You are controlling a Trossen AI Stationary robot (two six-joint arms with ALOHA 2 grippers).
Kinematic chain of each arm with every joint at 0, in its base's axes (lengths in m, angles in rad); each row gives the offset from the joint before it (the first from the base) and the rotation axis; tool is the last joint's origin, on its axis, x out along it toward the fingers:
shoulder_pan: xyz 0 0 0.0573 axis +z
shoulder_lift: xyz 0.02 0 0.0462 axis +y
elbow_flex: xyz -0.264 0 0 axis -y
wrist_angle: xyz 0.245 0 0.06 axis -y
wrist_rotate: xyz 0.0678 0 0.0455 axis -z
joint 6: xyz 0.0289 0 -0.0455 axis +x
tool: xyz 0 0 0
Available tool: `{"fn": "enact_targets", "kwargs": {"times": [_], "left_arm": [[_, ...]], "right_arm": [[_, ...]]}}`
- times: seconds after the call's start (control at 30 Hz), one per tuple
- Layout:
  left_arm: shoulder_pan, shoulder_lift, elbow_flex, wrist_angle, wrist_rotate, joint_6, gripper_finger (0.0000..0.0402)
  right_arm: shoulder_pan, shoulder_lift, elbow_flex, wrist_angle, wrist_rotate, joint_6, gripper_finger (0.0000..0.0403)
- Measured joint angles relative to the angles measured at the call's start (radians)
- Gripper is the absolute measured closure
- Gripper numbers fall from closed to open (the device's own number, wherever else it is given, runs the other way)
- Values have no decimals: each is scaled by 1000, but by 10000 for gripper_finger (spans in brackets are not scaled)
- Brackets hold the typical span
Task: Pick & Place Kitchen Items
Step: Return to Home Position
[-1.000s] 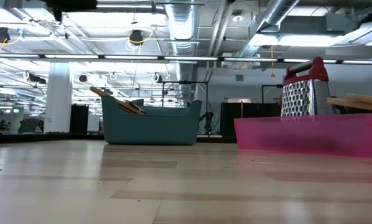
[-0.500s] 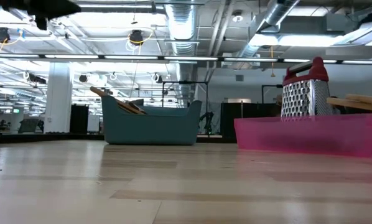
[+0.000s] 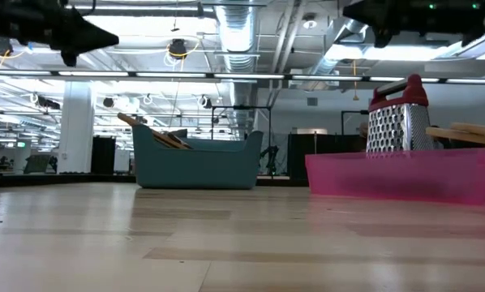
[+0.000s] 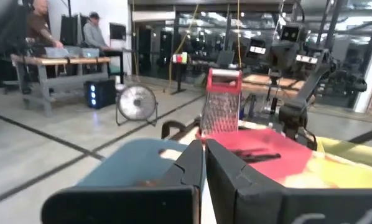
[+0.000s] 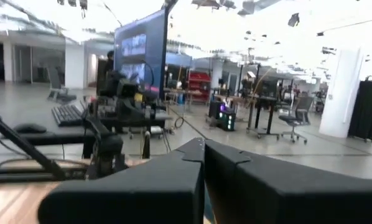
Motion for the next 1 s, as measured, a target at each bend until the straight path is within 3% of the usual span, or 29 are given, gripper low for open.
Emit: {"fn": "enact_targets", "kwargs": {"times": [0.4, 0.73, 1.0], "left_arm": [[0, 0, -119, 65, 24, -40, 401], [0, 0, -275, 254, 36, -50, 401], [0, 1, -316, 307, 90, -43, 401]], "right_arm": [[0, -92, -166, 118, 1, 36, 397], [0, -179, -298, 192, 2, 46, 398], [0, -234, -413, 219, 0, 94, 400]]}}
